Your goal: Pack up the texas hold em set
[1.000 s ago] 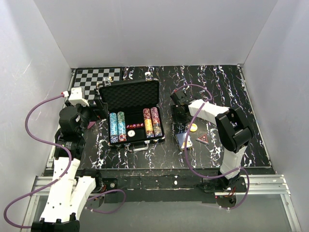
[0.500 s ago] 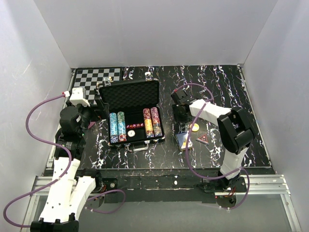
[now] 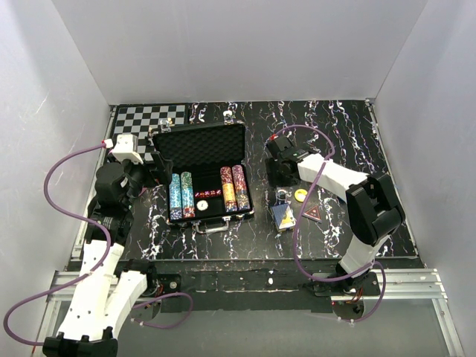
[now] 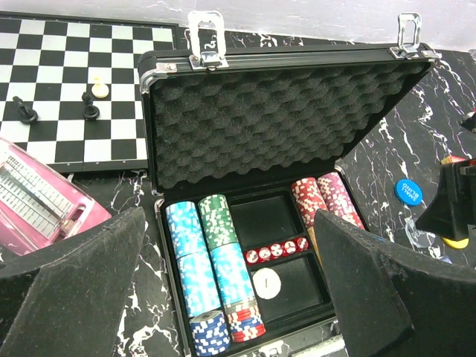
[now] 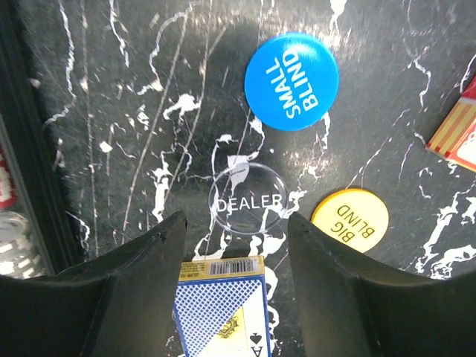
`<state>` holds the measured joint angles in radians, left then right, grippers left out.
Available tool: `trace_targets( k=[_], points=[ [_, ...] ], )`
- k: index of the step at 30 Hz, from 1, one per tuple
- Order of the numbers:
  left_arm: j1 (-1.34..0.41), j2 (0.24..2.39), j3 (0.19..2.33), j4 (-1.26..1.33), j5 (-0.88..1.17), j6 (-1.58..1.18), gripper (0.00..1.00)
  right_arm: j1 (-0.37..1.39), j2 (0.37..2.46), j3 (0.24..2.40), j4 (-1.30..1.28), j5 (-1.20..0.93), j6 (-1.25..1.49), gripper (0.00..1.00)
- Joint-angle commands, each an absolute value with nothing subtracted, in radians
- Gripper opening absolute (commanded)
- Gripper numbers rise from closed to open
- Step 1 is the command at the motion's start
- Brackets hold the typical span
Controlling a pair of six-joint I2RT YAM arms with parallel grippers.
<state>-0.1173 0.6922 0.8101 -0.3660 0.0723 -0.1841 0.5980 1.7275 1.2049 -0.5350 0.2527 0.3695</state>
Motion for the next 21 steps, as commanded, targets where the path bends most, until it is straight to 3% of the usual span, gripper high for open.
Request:
trace_targets(
  k=[1,6,21],
  points=[
    [-0.123,0.695,0.810,-0.373,0.086,-0.181,0.98,0.604,1.716,1.169,-0.532,0.235,0.406,0.66],
    [-0.123,0.701,0.810,-0.373,0.089,-0.181,0.98,0.606,1.733,1.149,-0.512,0.224,0.428,0.80],
    [-0.123,0.709,0.811,-0.374,0.097,-0.184,0.98,0.604,1.758,1.103,-0.469,0.253,0.443,0.83]
  ],
)
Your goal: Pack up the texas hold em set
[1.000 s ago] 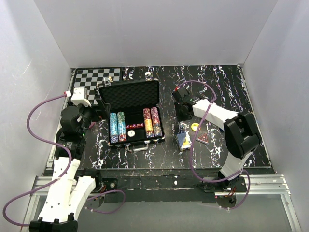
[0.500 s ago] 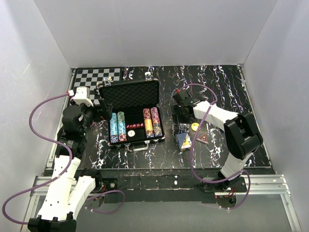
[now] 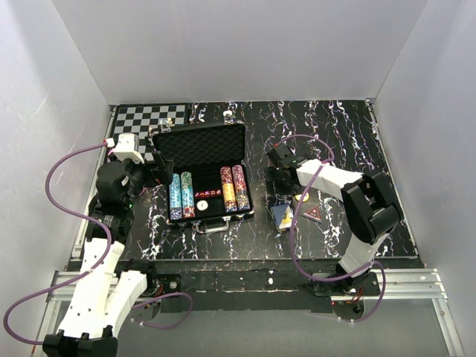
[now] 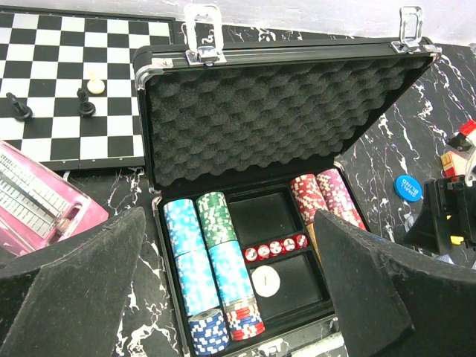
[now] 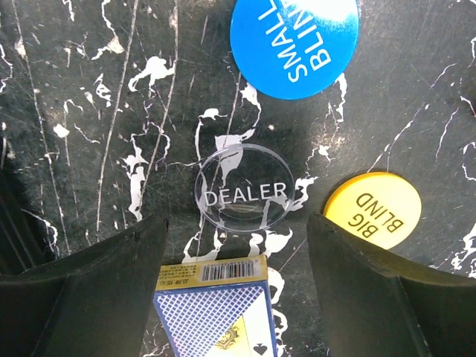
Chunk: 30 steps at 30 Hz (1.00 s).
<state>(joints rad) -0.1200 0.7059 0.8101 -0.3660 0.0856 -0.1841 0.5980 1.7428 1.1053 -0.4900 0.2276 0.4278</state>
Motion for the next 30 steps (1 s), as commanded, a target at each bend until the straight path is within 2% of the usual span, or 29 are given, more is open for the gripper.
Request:
trace_targets(
  k=[1,19,30],
  points=[
    [-0.123,0.709,0.811,-0.373,0.098,-0.184,0.98,0.600,1.764,1.103,-0.468,0.255,0.442,0.82],
    [-0.124,0.706,0.811,-0.374,0.095,-0.184,0.98,0.563,1.769,1.078,-0.430,0.204,0.443,0.71],
    [-0.124,0.703,0.810,-0.376,0.092,-0.184,0.98,0.561,1.763,1.072,-0.411,0.183,0.446,0.49]
  ],
)
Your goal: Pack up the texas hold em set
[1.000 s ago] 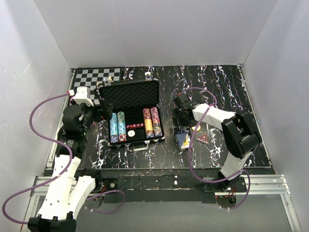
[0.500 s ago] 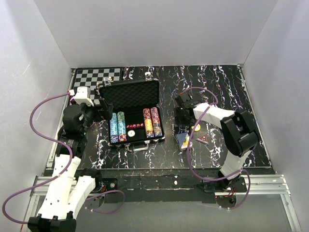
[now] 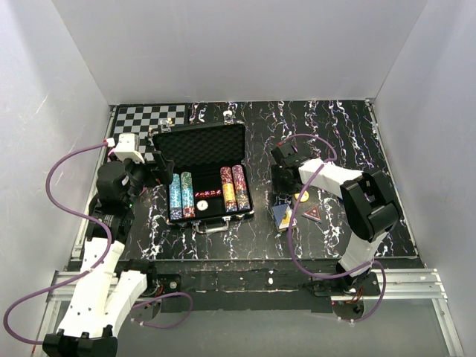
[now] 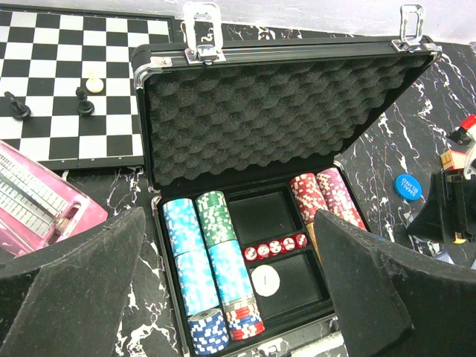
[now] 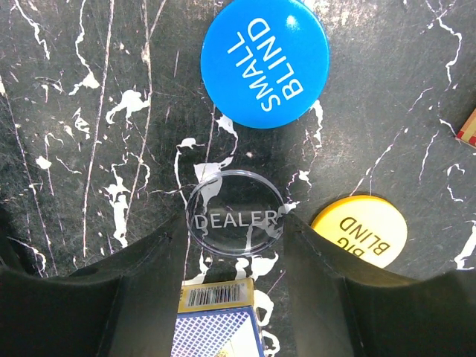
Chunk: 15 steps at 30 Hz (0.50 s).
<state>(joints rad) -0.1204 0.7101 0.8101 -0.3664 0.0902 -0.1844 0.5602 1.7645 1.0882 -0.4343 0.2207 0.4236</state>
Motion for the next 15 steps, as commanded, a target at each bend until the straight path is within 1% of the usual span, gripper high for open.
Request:
trace_targets(
  k=[1,15],
  points=[
    [-0.124,0.703,0.810,-0.376,0.092,-0.184,0.98,0.561,1.758,1.077,-0.417,0.183,0.445,0.48],
    [-0.124,0.704,0.808,-0.376,0.100,-0.187,0.98,0.591,1.671,1.160,-0.508,0.219,0.433,0.47]
  ],
)
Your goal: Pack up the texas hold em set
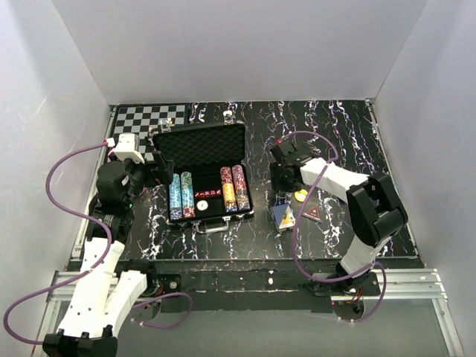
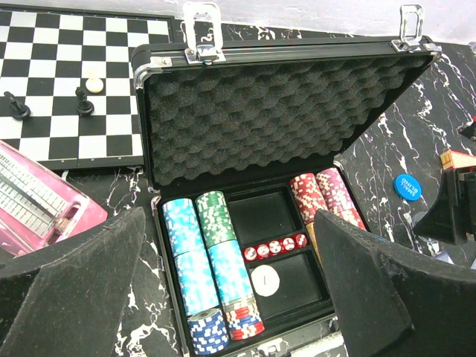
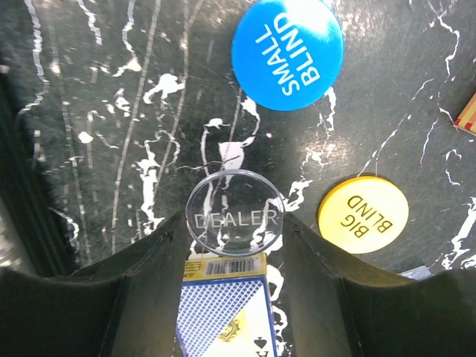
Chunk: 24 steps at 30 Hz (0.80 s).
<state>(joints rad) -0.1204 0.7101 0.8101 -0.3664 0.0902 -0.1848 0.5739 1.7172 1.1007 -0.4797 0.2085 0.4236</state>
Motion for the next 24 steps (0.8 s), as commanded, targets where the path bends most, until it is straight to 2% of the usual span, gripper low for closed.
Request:
trace_targets(
  k=[1,17,24],
  points=[
    [-0.124,0.706,0.810,-0.376,0.100,-0.187,0.98,0.597,1.671,1.167,-0.514,0.222,0.431,0.47],
    [-0.124,0.709,0.811,-0.376,0.100,-0.189,0.98,0.819,1.726,1.380,-0.592,0.218,0.437,0.47],
    [-0.124,0.706,0.810,-0.377,0.087,-0.193,0.98,0.945,1.851,1.529,-0.617,0.189,0.437,0.47]
  ],
)
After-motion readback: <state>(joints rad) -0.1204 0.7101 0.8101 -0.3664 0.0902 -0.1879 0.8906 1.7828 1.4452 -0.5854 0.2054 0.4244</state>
